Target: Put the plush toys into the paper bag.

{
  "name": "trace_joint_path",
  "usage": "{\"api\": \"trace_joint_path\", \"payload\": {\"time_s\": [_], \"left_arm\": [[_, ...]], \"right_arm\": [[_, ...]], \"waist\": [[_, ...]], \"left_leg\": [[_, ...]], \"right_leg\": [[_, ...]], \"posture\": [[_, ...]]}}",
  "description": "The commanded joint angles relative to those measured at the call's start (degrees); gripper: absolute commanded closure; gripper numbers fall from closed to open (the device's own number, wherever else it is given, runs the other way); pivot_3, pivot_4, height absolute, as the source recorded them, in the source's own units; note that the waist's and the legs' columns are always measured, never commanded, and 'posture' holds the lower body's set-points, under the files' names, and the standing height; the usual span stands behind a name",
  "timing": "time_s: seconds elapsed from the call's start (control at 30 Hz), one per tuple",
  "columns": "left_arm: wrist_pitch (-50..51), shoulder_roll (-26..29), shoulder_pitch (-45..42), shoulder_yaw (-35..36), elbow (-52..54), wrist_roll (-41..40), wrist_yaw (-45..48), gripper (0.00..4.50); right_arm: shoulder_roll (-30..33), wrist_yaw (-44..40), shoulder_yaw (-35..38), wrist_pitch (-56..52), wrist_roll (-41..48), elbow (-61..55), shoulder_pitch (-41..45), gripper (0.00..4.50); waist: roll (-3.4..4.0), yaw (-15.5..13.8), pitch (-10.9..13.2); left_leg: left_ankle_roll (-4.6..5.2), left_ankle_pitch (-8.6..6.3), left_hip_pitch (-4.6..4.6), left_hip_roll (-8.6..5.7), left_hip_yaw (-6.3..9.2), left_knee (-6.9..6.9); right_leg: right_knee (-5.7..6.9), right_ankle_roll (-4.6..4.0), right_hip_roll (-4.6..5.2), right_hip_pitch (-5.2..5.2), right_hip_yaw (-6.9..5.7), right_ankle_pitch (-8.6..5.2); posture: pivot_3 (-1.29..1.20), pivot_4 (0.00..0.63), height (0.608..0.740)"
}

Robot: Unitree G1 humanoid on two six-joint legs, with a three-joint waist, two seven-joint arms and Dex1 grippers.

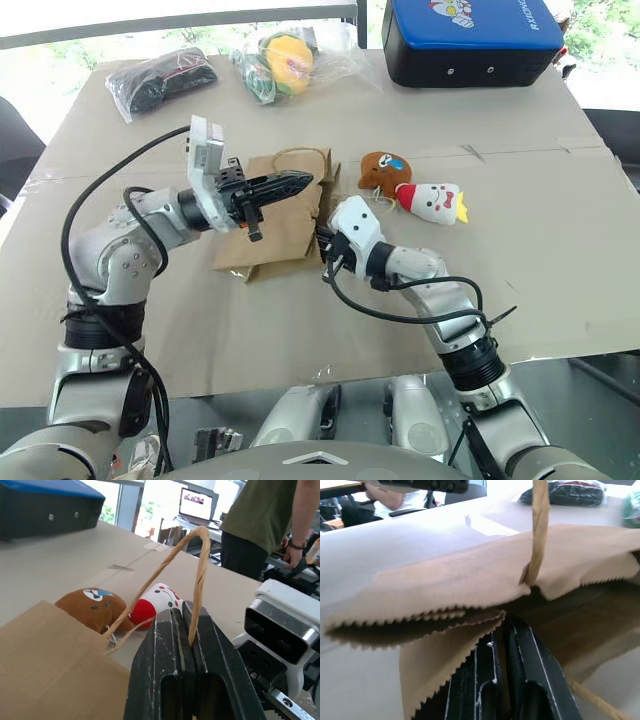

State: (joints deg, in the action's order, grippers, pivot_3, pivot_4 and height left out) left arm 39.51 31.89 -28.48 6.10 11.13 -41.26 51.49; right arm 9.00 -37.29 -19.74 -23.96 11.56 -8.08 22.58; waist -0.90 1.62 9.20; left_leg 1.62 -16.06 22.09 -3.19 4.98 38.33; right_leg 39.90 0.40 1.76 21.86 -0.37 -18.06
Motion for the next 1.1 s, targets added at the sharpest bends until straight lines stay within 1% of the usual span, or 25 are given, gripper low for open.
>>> {"api": "trace_joint_path", "payload": {"time_s": [0.03, 0.13, 0.2, 0.37, 0.47, 0.57, 0.63, 0.83, 1.0, 1.1], "left_arm": [[-0.3, 1.48, 3.55, 3.51, 5.63, -3.55, 1.25, 4.5], [1.84, 3.2, 7.07, 5.89, 8.56, -9.03, 4.46, 4.5], [2.31, 3.9, 8.09, 7.1, 9.35, -10.94, 4.85, 4.5], [2.19, 1.87, 9.15, 9.12, 11.64, -14.53, 0.04, 4.5], [2.45, 1.05, 9.71, 9.39, 13.21, -16.49, -1.94, 4.5], [1.65, 1.45, 10.33, 9.76, 13.36, -16.95, -2.0, 4.5], [-0.23, 0.65, 10.1, 9.71, 12.72, -15.6, -2.92, 4.5], [-2.36, -1.68, 9.77, 7.69, 12.65, -15.12, -4.12, 4.5], [-3.0, -3.56, 10.87, 4.72, 13.82, -14.92, -3.57, 4.5], [-3.39, -5.01, 10.37, 3.18, 13.45, -14.83, -3.78, 4.5]], "right_arm": [[-0.17, -2.56, 0.8, 1.88, 1.12, 1.82, 3.22, 4.39], [1.31, -8.08, 0.13, 1.79, 1.81, 5.97, 7.1, 4.39], [1.55, -10.09, -0.21, 2.15, 1.82, 7.97, 8.91, 4.39], [-2.91, -11.53, 0.02, 7.27, 0.65, 19.14, 14.43, 4.39], [-4.39, -13.44, -0.47, 8.95, 0.11, 22.92, 15.83, 4.39], [-3.31, -18.31, -1.36, 6.55, 1.19, 22.72, 16.37, 4.39], [0.27, -21.16, -2.67, 5.12, 0.09, 19.61, 15.34, 4.39], [5.33, -21.09, -1.98, 2.71, -0.18, 12.02, 13.72, 4.39], [4.13, -19.73, -1.58, 4.27, -1.01, 14.43, 15.35, 4.39], [-0.88, -17.91, -0.13, 5.28, 0.32, 19.6, 17.29, 4.39]], "waist": [[0.0, 0.18, 0.0], [0.02, 0.43, 0.02], [0.02, 0.39, 0.02], [0.02, 0.38, 0.01], [0.02, 0.38, 0.01], [0.02, 0.37, 0.02], [0.02, 0.26, 0.02], [0.04, 0.07, 0.02], [0.03, 0.24, 0.02], [0.03, 0.36, 0.02]], "left_leg": [[0.0, 0.0, -0.01, 0.0, 0.0, -0.01], [0.0, 0.0, -0.01, 0.01, -0.01, -0.02], [0.0, 0.0, -0.02, 0.02, -0.01, -0.02], [0.0, 0.0, -0.04, 0.02, 0.0, -0.01], [0.0, 0.0, -0.05, 0.01, 0.0, -0.02], [0.0, 0.0, -0.03, 0.01, 0.0, -0.03], [0.0, 0.0, -0.03, 0.01, 0.0, -0.01], [0.0, 0.0, -0.03, 0.01, 0.01, 0.01], [0.0, 0.0, -0.03, 0.01, 0.01, -0.02], [0.0, 0.0, -0.03, 0.01, 0.0, -0.01]], "right_leg": [[0.0, 0.0, 0.0, 0.0, 0.0, 0.0], [0.01, 0.0, 0.0, 0.01, 0.0, 0.0], [0.01, 0.0, 0.0, 0.0, -0.01, 0.0], [-0.02, 0.0, 0.0, -0.04, -0.02, 0.0], [0.0, 0.0, 0.0, -0.04, -0.03, 0.0], [-0.03, 0.0, 0.01, -0.04, -0.03, 0.0], [-0.03, 0.0, 0.01, -0.04, -0.03, 0.0], [-0.01, 0.0, 0.02, -0.05, -0.05, 0.0], [-0.02, 0.0, 0.02, -0.04, -0.05, 0.0], [-0.01, 0.0, 0.02, -0.04, -0.05, 0.0]], "posture": [[0.0, 0.15, 0.74], [0.0, 0.15, 0.74], [0.0, 0.15, 0.74], [0.0, 0.15, 0.74], [0.0, 0.15, 0.74], [0.0, 0.15, 0.74], [0.0, 0.15, 0.74], [0.0, 0.15, 0.74], [0.0, 0.15, 0.74], [0.0, 0.15, 0.74]]}}
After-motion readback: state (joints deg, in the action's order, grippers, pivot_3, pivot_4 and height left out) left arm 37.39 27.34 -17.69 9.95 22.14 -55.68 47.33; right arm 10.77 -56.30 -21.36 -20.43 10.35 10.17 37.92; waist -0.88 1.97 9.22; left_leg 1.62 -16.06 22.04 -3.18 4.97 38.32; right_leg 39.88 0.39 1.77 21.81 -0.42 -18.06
